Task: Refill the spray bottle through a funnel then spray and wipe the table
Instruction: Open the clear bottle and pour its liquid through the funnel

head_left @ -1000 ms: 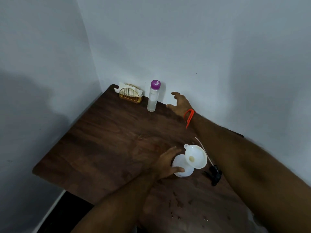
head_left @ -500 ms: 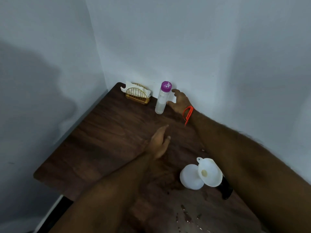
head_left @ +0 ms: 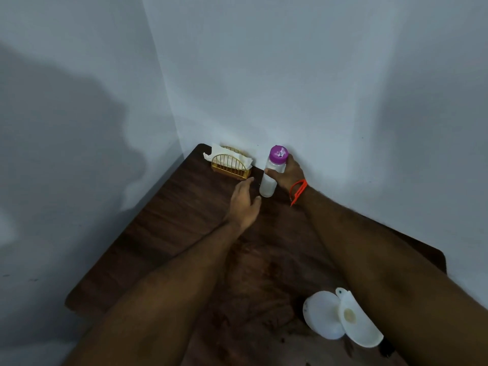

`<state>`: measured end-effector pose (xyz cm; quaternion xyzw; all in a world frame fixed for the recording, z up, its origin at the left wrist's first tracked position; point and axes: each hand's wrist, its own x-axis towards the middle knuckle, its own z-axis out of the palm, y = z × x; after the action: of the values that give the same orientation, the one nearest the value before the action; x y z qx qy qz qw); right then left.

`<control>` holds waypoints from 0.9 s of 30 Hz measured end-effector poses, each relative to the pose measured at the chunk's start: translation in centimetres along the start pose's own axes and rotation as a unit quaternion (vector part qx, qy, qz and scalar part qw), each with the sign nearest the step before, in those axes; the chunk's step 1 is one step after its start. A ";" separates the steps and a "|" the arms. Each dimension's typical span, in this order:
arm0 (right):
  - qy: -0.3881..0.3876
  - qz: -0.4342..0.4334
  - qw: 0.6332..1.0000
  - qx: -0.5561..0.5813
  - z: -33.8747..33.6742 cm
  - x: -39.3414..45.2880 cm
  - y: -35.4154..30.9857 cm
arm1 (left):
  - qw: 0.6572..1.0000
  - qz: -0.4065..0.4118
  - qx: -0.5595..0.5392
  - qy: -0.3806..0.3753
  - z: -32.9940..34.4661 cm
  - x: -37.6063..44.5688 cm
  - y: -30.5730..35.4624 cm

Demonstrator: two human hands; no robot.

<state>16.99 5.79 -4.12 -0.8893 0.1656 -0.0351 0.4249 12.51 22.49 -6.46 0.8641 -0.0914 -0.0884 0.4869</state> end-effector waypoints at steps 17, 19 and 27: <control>-0.060 -0.118 0.990 0.051 -6.7 -8.9 -3.8 | 0.998 0.031 -0.039 0.031 2.7 -4.4 3.3; -0.067 -0.126 0.987 0.068 -8.2 -11.1 -4.3 | 0.995 0.036 -0.076 0.054 3.3 -6.2 5.2; 0.020 -0.099 0.973 0.209 -11.8 -19.2 -6.2 | 0.980 0.104 -0.104 0.135 3.9 -12.1 11.9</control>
<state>-1.91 6.88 9.68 -0.7921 0.0742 -0.1288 0.5920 -0.96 16.13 2.52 0.7986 -0.1048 0.0708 0.5885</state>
